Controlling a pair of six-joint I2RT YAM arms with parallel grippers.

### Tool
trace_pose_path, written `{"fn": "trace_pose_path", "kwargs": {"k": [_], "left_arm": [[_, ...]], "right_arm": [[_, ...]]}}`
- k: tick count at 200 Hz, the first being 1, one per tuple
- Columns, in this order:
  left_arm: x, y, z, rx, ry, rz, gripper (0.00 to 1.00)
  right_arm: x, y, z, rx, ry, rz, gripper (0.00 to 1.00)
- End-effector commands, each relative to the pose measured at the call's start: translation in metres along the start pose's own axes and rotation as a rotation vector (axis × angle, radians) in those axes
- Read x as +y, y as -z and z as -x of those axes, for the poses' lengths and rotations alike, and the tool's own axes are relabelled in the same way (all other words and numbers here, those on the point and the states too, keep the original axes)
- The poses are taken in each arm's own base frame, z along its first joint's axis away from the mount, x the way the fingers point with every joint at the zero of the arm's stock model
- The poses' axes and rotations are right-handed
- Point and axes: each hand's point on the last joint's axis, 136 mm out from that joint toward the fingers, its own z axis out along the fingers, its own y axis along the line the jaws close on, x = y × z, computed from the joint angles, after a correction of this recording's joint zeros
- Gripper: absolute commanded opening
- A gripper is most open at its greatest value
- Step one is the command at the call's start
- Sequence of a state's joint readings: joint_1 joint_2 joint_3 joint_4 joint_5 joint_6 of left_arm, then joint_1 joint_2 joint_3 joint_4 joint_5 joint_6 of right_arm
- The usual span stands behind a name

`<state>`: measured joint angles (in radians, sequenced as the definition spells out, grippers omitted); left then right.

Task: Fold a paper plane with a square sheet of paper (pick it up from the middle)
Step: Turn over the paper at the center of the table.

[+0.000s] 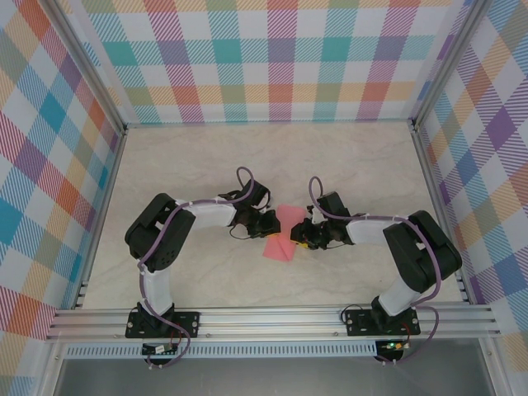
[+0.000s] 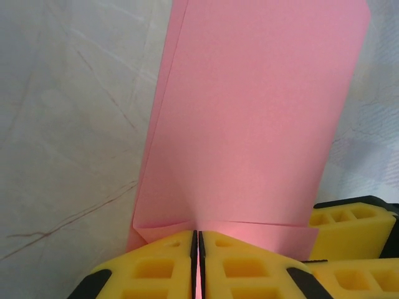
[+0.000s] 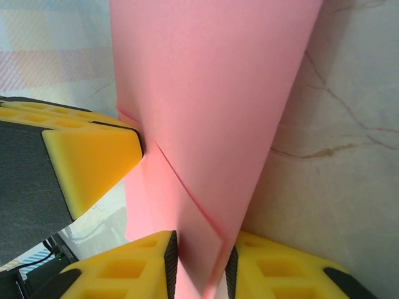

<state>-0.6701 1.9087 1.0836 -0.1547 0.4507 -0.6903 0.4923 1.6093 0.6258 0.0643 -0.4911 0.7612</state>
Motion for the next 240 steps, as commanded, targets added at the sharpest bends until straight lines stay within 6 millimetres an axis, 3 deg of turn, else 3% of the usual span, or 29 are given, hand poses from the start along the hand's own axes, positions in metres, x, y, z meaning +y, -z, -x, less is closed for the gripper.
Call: {"fn": "trace_pose_path", "kwargs": {"k": [1,46,106,131,176,196,214,240], "left_arm": [[-0.013,0.014,0.004,-0.041,-0.006,-0.025,0.12],[-0.016,0.03,0.006,-0.09,-0.014,-0.019,0.16],[-0.003,0.087,0.016,-0.292,-0.01,0.094,0.2],[0.009,0.116,0.021,-0.405,0.018,0.136,0.22],[0.042,0.167,0.017,-0.571,0.088,0.25,0.33],[0.055,0.186,0.015,-0.645,0.128,0.276,0.37],[0.068,0.202,0.012,-0.704,0.171,0.318,0.39],[0.08,0.218,0.007,-0.768,0.217,0.345,0.41]], "right_arm": [[0.014,0.005,0.003,-0.022,0.065,0.053,0.25],[0.024,0.011,0.01,-0.041,0.071,0.055,0.16],[0.044,0.044,0.015,-0.086,0.142,-0.018,0.06],[0.037,0.074,0.018,-0.12,0.162,-0.19,0.04],[0.013,0.155,0.021,-0.179,0.232,-0.686,0.06],[0.01,0.176,0.02,-0.162,0.264,-0.842,0.06],[0.01,0.176,0.019,-0.113,0.259,-0.9,0.06],[0.011,0.155,0.017,-0.047,0.274,-0.94,0.06]]}}
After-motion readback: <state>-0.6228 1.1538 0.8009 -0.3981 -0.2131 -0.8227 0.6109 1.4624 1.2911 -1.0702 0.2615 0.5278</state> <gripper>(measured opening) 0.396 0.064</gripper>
